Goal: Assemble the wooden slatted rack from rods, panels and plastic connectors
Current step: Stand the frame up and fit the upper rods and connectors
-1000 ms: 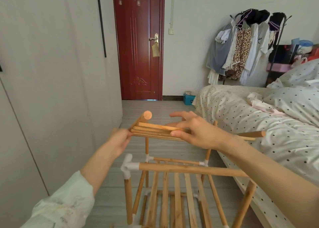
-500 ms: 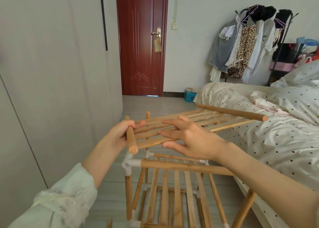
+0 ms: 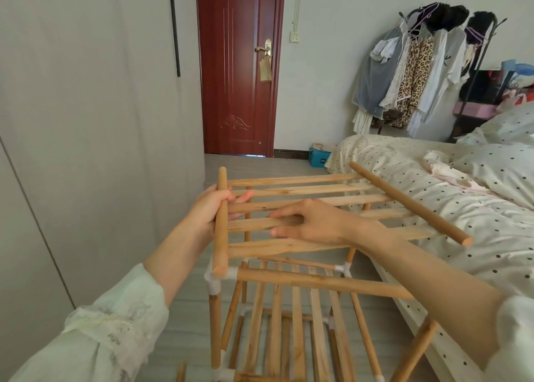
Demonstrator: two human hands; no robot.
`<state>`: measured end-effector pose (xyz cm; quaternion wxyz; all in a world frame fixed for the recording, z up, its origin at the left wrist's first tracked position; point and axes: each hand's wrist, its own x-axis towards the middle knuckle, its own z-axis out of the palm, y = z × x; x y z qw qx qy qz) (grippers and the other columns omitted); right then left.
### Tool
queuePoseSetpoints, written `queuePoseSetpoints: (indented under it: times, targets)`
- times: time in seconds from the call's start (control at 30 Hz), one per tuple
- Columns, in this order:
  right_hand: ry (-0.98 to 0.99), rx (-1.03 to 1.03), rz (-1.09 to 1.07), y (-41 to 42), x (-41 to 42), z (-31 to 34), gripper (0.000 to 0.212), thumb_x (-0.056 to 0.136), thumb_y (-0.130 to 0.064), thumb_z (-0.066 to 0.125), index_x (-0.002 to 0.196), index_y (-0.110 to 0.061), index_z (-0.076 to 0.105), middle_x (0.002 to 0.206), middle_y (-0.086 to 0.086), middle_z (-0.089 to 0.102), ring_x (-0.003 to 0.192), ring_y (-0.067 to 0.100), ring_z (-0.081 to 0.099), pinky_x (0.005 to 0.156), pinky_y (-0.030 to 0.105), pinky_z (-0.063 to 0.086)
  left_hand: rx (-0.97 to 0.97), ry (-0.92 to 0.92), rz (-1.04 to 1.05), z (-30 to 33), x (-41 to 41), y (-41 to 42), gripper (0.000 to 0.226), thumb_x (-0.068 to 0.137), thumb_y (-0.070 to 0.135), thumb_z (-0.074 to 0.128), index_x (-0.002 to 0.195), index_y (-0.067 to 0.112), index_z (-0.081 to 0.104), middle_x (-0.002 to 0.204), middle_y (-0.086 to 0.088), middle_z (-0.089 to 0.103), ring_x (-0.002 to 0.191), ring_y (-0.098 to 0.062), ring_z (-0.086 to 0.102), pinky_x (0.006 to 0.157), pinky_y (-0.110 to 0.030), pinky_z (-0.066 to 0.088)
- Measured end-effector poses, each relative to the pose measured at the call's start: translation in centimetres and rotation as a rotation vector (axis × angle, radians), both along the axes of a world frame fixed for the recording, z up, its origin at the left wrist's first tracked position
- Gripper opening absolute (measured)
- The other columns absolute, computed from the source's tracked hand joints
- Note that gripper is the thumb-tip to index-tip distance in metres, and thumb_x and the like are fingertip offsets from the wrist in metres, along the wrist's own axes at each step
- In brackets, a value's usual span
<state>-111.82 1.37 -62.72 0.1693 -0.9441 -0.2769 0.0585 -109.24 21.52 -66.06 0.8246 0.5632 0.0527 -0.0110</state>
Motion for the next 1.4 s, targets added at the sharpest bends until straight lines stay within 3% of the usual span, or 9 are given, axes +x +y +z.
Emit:
queuePoseSetpoints:
  times: [0.17, 0.37, 0.57, 0.7, 0.9, 0.97, 1.03, 1.17, 1.4]
  targets:
    - [-0.141, 0.038, -0.081, 0.5, 0.9, -2.5, 0.048, 0.088, -0.049, 0.055, 0.131, -0.028, 0.054, 0.134, -0.009, 0.055, 0.127, 0.012, 0.047, 0.109, 0.034, 0.034, 0.074, 0.076, -0.019, -0.5, 0.1, 0.9, 0.033, 0.099, 0.022, 0.046, 0.131, 0.013, 0.048, 0.131, -0.008, 0.051, 0.099, -0.024, 0.061, 0.063, -0.036, 0.056]
    - [-0.179, -0.016, -0.283, 0.3, 2.9, -3.7, 0.045, 0.091, -0.051, 0.050, 0.130, -0.030, 0.055, 0.131, -0.004, 0.059, 0.123, 0.020, 0.050, 0.107, 0.041, 0.036, 0.386, 0.136, -0.041, -2.9, -4.1, 2.8, 0.029, 0.100, 0.027, 0.043, 0.123, 0.012, 0.055, 0.099, -0.004, 0.065, 0.077, -0.018, 0.063, 0.061, -0.028, 0.050]
    - [-0.132, -0.045, -0.295, 1.5, 3.4, -4.8, 0.037, 0.092, -0.047, 0.051, 0.124, -0.030, 0.060, 0.115, -0.001, 0.065, 0.113, 0.021, 0.056, 0.097, 0.039, 0.044, 0.316, 0.206, -0.084, -4.0, -6.9, 1.6, 0.036, 0.101, 0.042, 0.028, 0.107, 0.018, 0.054, 0.072, -0.007, 0.067, 0.069, -0.019, 0.064, 0.068, -0.035, 0.054]
    - [-0.079, -0.040, -0.259, 1.8, 3.2, -5.2, 0.037, 0.092, -0.046, 0.052, 0.125, -0.030, 0.060, 0.125, -0.005, 0.061, 0.117, 0.019, 0.053, 0.101, 0.038, 0.042, 0.332, 0.248, 0.043, -5.1, -7.7, 0.7, 0.039, 0.100, 0.048, 0.025, 0.116, 0.022, 0.049, 0.078, -0.008, 0.061, 0.055, -0.020, 0.061, 0.059, -0.031, 0.052]
    - [-0.086, -0.024, -0.214, 1.5, 3.1, -5.3, 0.043, 0.091, -0.044, 0.054, 0.130, -0.026, 0.056, 0.136, -0.007, 0.053, 0.125, 0.017, 0.048, 0.107, 0.035, 0.037, 0.377, 0.159, 0.221, -6.2, -7.8, -0.9, 0.034, 0.101, 0.043, 0.027, 0.116, 0.023, 0.050, 0.089, -0.006, 0.058, 0.065, -0.019, 0.059, 0.061, -0.032, 0.054]
    - [-0.109, -0.021, -0.197, 1.4, 3.1, -5.3, 0.046, 0.091, -0.044, 0.055, 0.132, -0.024, 0.053, 0.136, -0.006, 0.054, 0.125, 0.015, 0.049, 0.106, 0.032, 0.036, 0.419, 0.026, 0.304, -7.0, -7.6, -1.1, 0.034, 0.102, 0.038, 0.027, 0.125, 0.026, 0.048, 0.108, 0.001, 0.058, 0.093, -0.020, 0.061, 0.082, -0.039, 0.054]
    - [-0.124, -0.029, -0.186, 1.3, 3.1, -5.2, 0.049, 0.090, -0.046, 0.055, 0.134, -0.024, 0.052, 0.136, -0.006, 0.054, 0.126, 0.015, 0.047, 0.107, 0.032, 0.035, 0.458, -0.176, 0.370, -7.4, -7.6, -1.2, 0.035, 0.103, 0.032, 0.027, 0.129, 0.029, 0.050, 0.129, 0.005, 0.054, 0.119, -0.012, 0.051, 0.103, -0.035, 0.041]
    - [-0.138, -0.058, -0.166, 0.9, 3.1, -5.2, 0.053, 0.089, -0.051, 0.054, 0.136, -0.026, 0.049, 0.141, -0.009, 0.048, 0.130, 0.016, 0.043, 0.109, 0.035, 0.033, 0.369, -0.334, 0.383, -7.6, -7.6, -1.9, 0.033, 0.100, 0.030, 0.033, 0.107, 0.030, 0.065, 0.112, 0.008, 0.066, 0.105, 0.003, 0.058, 0.086, -0.009, 0.040]
    - [-0.134, -0.053, -0.183, 1.3, 3.8, -5.9, 0.056, 0.083, -0.059, 0.055, 0.129, -0.026, 0.056, 0.138, -0.007, 0.052, 0.127, 0.017, 0.046, 0.104, 0.039, 0.040, 0.308, -0.322, 0.430, -8.3, -6.8, -2.1, 0.040, 0.086, 0.041, 0.029, 0.100, 0.032, 0.066, 0.109, 0.009, 0.069, 0.107, -0.004, 0.061, 0.091, -0.020, 0.042]
